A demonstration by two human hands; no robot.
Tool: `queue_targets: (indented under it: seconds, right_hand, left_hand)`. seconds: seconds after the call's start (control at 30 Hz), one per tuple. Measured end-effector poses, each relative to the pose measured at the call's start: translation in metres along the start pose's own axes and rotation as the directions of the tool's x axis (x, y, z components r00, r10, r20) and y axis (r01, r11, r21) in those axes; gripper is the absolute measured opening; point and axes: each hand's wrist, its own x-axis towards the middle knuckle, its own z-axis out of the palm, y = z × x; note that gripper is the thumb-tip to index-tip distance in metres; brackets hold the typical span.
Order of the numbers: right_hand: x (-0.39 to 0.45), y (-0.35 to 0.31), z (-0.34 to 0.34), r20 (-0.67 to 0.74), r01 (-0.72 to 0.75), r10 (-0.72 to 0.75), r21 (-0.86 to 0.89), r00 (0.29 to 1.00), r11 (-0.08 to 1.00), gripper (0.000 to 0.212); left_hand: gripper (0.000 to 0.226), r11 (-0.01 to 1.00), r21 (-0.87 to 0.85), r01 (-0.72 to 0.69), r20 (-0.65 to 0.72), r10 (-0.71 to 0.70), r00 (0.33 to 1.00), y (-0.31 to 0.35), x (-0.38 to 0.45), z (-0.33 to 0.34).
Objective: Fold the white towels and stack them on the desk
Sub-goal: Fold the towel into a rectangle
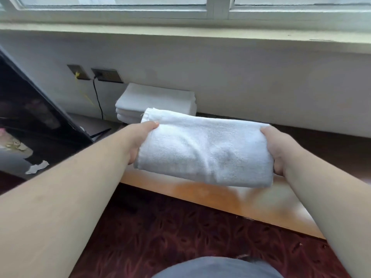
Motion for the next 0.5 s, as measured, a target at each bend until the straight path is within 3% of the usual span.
queue_targets:
  seconds: [0.2,0.5]
  right_hand:
    - [0.017,-0.016,0.030,0.073,-0.087,0.083,0.051,0.994,0.995,0.014]
    - [0.049,-0.077,0.098,0.144,-0.063,0.058,0.035,0.988,0.997,0.020]
  left_hand:
    - [0.036,0.995,-0.058,0.075,0.098,-0.070,0.993,0.014,0.025,-0.027]
    - [0.026,0.992,-0.122,-0.045,0.026,0.048,0.998,0.062,0.054,-0.070]
